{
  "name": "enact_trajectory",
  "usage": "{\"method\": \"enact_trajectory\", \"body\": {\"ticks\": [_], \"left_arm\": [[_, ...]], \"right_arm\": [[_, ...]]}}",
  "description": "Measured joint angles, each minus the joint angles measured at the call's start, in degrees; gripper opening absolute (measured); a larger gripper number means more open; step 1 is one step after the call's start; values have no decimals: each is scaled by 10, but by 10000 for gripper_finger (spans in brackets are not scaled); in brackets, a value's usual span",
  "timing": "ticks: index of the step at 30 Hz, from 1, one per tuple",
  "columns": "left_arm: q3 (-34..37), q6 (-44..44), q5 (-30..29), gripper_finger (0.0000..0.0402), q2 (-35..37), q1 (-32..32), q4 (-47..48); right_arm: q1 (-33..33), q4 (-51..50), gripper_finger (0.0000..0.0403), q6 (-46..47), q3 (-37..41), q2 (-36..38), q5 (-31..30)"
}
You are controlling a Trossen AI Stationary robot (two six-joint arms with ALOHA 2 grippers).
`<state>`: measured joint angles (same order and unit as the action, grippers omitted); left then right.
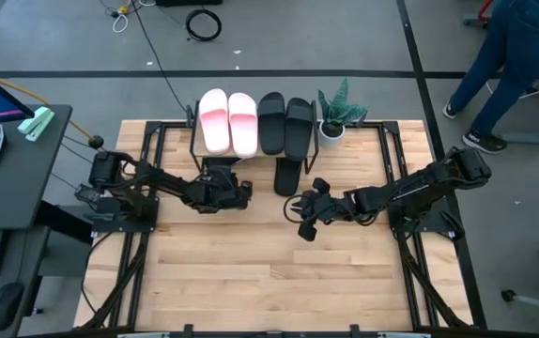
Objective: Pick and place slides into the shelf
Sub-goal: Adjust the left black slipper under the shelf
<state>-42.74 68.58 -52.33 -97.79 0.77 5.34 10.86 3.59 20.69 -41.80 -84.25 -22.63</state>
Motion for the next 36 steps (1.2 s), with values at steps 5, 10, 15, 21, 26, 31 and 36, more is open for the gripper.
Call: {"method": "enact_trajectory", "body": {"ticks": [5, 10, 15, 21, 26, 31, 36], "left_arm": [[0, -58, -2, 4, -27, -40, -80], [-1, -67, -1, 7, -41, -76, -114], [-1, -70, -2, 5, -50, -87, -125], [-1, -123, -10, 4, -75, -95, -185], [-1, -163, -7, 8, -92, -105, -264], [-1, -170, -4, 4, -92, -106, -276], [-1, -168, 0, 7, -92, -96, -272]], "right_arm": [[-8, -3, 68, -12, 0, 0, 0], [-12, -4, 67, -13, 0, 0, 0], [-12, -3, 66, -13, 0, 0, 0], [-14, -3, 67, -13, 0, 0, 0], [-14, -3, 66, -13, 0, 0, 0], [-14, -2, 67, -13, 0, 0, 0], [-14, -2, 66, -14, 0, 0, 0]]}}
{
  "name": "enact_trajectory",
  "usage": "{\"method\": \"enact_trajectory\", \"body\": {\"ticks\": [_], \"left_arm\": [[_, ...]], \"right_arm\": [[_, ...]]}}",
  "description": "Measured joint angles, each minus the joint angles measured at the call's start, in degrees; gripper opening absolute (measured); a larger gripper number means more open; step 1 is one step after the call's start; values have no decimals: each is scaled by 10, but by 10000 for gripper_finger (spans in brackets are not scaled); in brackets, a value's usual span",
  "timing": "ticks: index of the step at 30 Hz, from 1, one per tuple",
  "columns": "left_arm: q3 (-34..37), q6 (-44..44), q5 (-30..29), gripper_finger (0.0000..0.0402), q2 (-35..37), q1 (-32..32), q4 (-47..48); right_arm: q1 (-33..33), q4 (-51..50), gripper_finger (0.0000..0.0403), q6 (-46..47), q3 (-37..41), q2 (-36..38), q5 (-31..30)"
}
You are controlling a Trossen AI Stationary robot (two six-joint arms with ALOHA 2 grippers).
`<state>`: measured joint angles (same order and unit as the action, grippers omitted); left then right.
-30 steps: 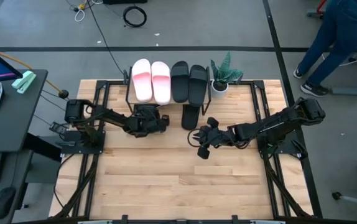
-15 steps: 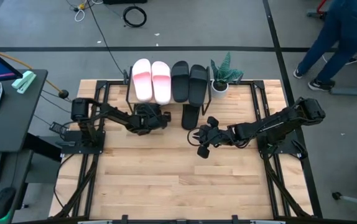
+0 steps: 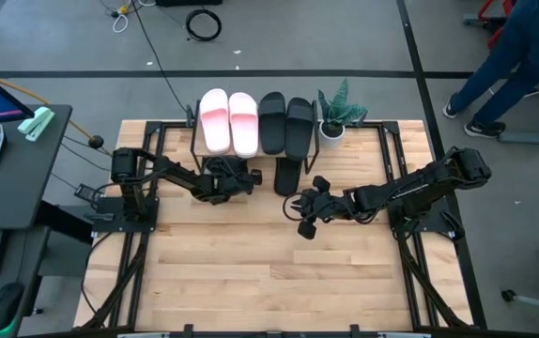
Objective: Pick and place slides into the shelf
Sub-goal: Adjust the left black slipper under the shelf
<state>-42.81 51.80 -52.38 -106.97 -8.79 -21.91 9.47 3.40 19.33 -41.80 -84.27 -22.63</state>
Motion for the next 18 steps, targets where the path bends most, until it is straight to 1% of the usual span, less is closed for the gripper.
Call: {"method": "enact_trajectory", "body": {"ticks": [4, 8, 13, 18], "left_arm": [[0, 1, 1, 4, -1, 11, 10], [0, 29, 4, 6, -1, 20, 40], [1, 49, -5, 5, -33, 29, 37], [0, 31, -61, 4, -46, 32, 29]], "right_arm": [[0, 0, 67, 0, 0, 0, 0], [0, 0, 67, 0, 0, 0, 0], [0, 1, 66, 2, 0, 0, 0], [0, 0, 67, 3, 0, 0, 0]]}}
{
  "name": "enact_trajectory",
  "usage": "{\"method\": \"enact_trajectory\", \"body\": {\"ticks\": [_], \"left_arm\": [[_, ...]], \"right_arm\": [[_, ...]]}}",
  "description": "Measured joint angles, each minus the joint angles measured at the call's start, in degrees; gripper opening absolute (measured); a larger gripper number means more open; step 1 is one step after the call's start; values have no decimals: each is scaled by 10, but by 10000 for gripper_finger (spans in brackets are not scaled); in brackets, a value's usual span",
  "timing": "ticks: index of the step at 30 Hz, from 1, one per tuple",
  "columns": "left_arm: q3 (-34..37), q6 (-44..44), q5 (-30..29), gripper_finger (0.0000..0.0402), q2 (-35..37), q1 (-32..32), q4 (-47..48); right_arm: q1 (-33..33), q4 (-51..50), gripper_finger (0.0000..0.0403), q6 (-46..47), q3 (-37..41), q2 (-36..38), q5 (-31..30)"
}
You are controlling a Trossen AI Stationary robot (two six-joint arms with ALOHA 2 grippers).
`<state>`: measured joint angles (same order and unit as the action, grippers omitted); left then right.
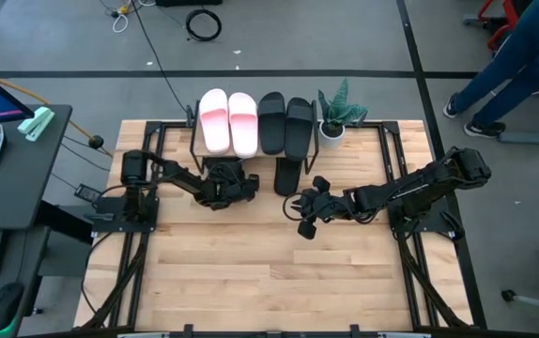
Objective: Pick and place slides into the shelf
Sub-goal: Adjust the left black slipper under the shelf
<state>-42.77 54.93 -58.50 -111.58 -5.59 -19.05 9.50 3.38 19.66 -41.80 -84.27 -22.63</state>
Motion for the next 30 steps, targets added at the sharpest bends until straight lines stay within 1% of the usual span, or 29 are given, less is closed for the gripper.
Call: {"method": "enact_trajectory", "body": {"ticks": [2, 4, 12, 14, 17, 20, 23, 30], "left_arm": [[0, -33, -15, 4, 0, -3, -1], [0, -55, -15, 3, 0, -10, -1], [0, -91, -15, 3, 0, -51, 2], [0, -88, -17, 4, 1, -58, 1], [0, -71, 16, 5, 0, -64, 8], [0, -37, 51, 3, -18, -69, 10], [-1, -13, 43, 5, -38, -66, -15], [0, -12, 29, 4, -50, -40, -46]], "right_arm": [[0, 0, 66, -2, 0, 0, 0], [0, 0, 65, -6, 0, 0, 0], [0, 0, 64, -17, 0, 0, 0], [0, 0, 64, -17, 0, 0, 0], [-1, 0, 64, -18, 0, 0, 0], [-4, 1, 64, -18, 0, 0, 0], [-6, -1, 64, -17, 0, 0, 0], [-7, -1, 64, -17, 0, 0, 0]]}}
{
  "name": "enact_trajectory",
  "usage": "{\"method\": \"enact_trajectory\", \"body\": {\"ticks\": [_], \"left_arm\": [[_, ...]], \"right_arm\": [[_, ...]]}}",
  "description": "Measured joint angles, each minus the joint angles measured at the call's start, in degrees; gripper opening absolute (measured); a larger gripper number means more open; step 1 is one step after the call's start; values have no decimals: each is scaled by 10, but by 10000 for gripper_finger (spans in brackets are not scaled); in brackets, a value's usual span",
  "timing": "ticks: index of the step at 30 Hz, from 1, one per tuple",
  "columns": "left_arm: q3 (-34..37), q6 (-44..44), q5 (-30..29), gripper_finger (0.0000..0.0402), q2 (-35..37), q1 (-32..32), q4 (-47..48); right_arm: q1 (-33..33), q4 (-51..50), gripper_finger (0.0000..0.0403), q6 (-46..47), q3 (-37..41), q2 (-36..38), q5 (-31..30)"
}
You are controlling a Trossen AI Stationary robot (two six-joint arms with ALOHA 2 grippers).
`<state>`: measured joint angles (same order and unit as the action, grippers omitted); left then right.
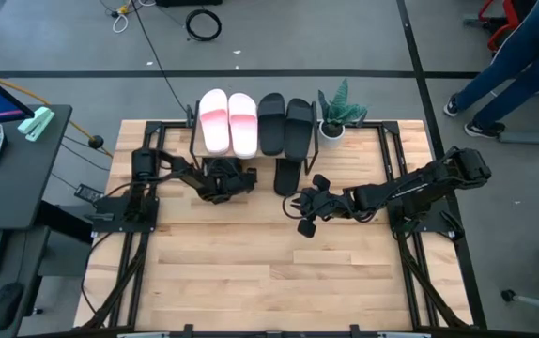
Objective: Pick and place slides into the shelf
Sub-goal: Adjust the left black slipper under the shelf, then return to Home Position
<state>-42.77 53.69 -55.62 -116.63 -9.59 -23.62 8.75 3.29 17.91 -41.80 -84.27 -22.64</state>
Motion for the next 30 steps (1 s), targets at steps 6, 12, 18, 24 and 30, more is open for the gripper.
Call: {"method": "enact_trajectory", "body": {"ticks": [6, 12, 18, 24, 30], "left_arm": [[0, -63, 42, 4, -2, 20, -71], [0, -139, 44, 5, -2, 41, -109], [0, -173, -80, 4, 0, 68, -110], [0, -189, -121, 3, 0, 73, -110], [0, -185, -139, 3, 1, 51, -109]], "right_arm": [[0, 0, 64, 0, 0, 0, 0], [0, 0, 64, 0, 0, 0, 0], [0, 0, 64, -1, 0, 0, 0], [0, 0, 64, -1, 0, 0, 0], [0, -1, 64, -1, 0, 0, 0]]}}
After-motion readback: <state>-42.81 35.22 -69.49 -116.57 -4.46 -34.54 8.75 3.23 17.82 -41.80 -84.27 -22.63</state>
